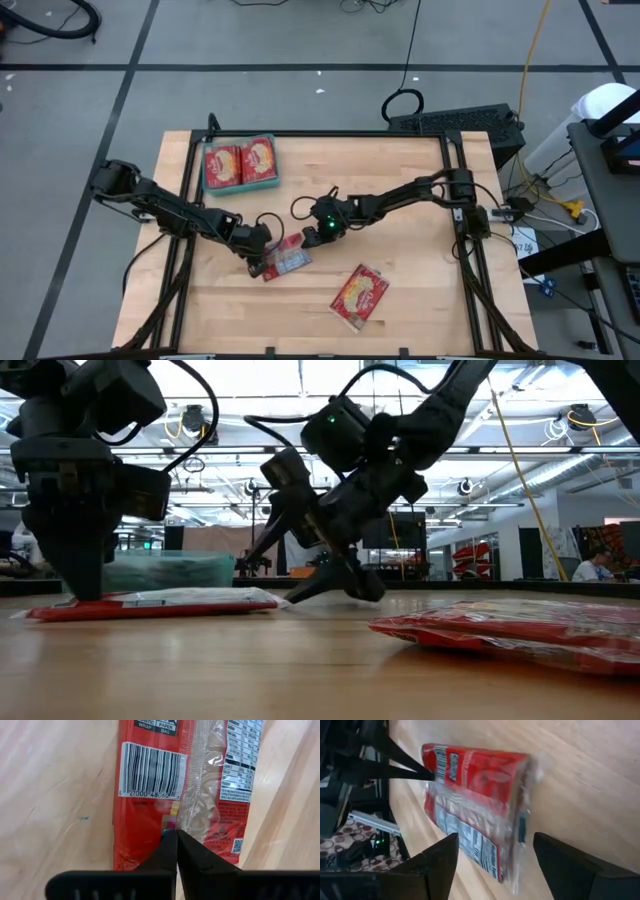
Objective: Sort popcorn bags into baskets
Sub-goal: Put the red popcorn bag into the blue bin
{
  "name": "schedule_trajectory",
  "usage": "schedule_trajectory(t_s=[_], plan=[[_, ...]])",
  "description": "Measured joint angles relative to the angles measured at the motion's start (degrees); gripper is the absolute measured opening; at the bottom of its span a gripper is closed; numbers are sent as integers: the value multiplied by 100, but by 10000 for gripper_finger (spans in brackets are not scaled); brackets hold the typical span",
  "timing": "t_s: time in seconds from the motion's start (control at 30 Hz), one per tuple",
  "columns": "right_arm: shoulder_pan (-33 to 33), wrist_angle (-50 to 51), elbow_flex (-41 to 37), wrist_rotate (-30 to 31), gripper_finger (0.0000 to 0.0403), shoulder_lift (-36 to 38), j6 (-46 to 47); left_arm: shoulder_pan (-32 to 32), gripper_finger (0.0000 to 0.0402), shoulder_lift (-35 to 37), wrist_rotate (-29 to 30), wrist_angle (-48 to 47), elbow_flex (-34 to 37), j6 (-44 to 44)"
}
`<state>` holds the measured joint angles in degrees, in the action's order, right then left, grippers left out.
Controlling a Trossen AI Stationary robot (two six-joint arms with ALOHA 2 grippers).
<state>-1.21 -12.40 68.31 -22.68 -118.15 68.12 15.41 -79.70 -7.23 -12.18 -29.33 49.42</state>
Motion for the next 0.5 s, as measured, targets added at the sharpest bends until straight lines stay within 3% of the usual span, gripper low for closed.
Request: schedule_trajectory(t_s=[0.27,0.37,0.5], plan=[[109,-980,1,57,233,-257,-135,1,23,-10,161,175,12,-71],[133,-1046,-1,283,193,-252,-139,-17,22,-9,165,176,12,-258],[101,-1163,-10,448,107,-245,-198,-134,8,-9,117,195,12,-485]])
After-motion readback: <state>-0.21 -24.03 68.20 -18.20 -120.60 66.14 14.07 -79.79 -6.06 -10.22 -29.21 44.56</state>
